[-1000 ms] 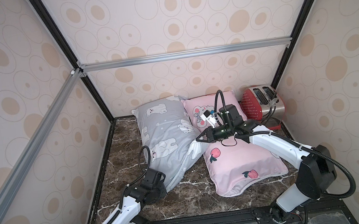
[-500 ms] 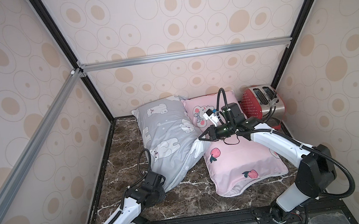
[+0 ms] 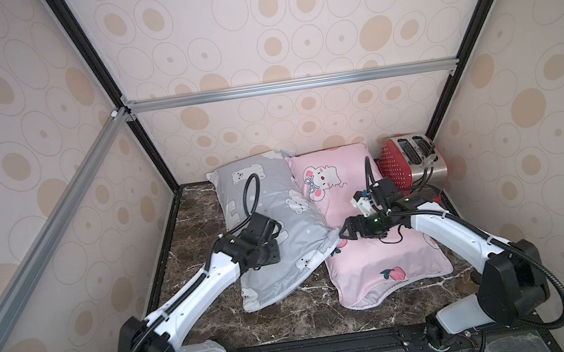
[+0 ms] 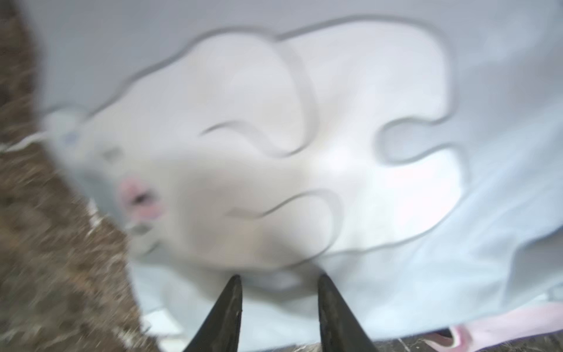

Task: Zip up pillowcases
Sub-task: Place the pillowcase at the center of the board, then move the pillowcase to the center of the board.

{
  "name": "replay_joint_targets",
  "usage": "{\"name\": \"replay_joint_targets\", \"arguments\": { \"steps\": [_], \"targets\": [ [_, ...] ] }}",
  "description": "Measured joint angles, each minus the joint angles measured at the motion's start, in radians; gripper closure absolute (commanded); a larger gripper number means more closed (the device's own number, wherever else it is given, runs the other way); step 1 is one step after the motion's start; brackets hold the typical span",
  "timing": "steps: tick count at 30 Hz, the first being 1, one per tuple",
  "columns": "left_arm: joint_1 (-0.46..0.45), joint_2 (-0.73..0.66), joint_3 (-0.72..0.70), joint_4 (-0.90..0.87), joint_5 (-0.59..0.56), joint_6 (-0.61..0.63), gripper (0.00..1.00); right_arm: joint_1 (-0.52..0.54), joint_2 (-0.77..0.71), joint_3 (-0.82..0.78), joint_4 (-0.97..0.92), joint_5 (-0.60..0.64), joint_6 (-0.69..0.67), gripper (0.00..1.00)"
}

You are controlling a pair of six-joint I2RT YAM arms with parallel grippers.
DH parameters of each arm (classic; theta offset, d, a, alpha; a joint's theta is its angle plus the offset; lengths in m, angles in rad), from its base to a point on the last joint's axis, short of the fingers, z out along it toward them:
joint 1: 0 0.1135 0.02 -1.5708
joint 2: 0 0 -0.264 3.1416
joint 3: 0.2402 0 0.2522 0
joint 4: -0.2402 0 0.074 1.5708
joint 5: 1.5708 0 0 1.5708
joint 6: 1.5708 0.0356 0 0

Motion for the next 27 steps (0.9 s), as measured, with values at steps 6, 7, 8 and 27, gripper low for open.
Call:
{"name": "replay_joint_targets", "arguments": {
  "steps": [6,7,8,27],
  "targets": [
    [-0.072,0.307,0.14,0.118,0.071,0.064,0.65,-0.002,-0.037,0.002,-0.109,0.257,0.062,0.03],
    [-0.074,0.337,0.131,0.135,0.068,0.073,0.65,-0.002,-0.035,0.002,-0.13,0.301,0.07,0.04],
    [-0.073,0.349,0.12,0.147,0.059,0.08,0.65,-0.002,-0.031,0.002,-0.146,0.327,0.078,0.05],
    [0.291,0.121,-0.029,-0.022,-0.315,0.238,0.54,0.342,0.209,0.198,-0.063,0.071,0.051,0.0]
  ]
}}
